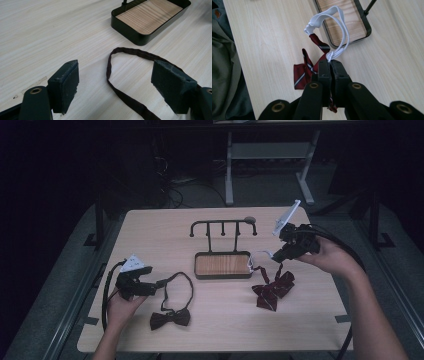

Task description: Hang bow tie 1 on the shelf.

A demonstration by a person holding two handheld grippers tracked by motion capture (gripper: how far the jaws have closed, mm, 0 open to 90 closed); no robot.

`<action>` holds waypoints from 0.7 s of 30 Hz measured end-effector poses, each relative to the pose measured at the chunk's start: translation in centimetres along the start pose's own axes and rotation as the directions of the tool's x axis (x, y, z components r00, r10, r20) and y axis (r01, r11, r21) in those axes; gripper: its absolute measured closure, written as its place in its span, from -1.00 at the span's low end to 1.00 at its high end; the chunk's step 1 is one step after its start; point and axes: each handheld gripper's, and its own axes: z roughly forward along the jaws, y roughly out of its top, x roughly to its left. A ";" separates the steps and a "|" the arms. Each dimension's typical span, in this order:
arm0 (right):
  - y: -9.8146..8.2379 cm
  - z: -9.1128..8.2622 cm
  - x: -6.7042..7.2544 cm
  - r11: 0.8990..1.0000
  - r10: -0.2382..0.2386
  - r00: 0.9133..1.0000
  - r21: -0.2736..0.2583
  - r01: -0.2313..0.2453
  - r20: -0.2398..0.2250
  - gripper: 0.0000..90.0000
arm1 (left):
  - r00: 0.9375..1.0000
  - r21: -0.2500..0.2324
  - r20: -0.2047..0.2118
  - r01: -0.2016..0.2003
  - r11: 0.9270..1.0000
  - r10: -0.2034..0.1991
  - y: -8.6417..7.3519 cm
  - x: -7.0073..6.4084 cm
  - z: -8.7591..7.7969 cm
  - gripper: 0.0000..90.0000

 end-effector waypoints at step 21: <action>2.0 -1.6 -0.6 1.000 -0.008 1.000 -0.003 0.009 0.014 0.92 | 1.000 -0.012 0.000 0.008 1.000 -0.008 0.0 0.0 -0.2 -0.51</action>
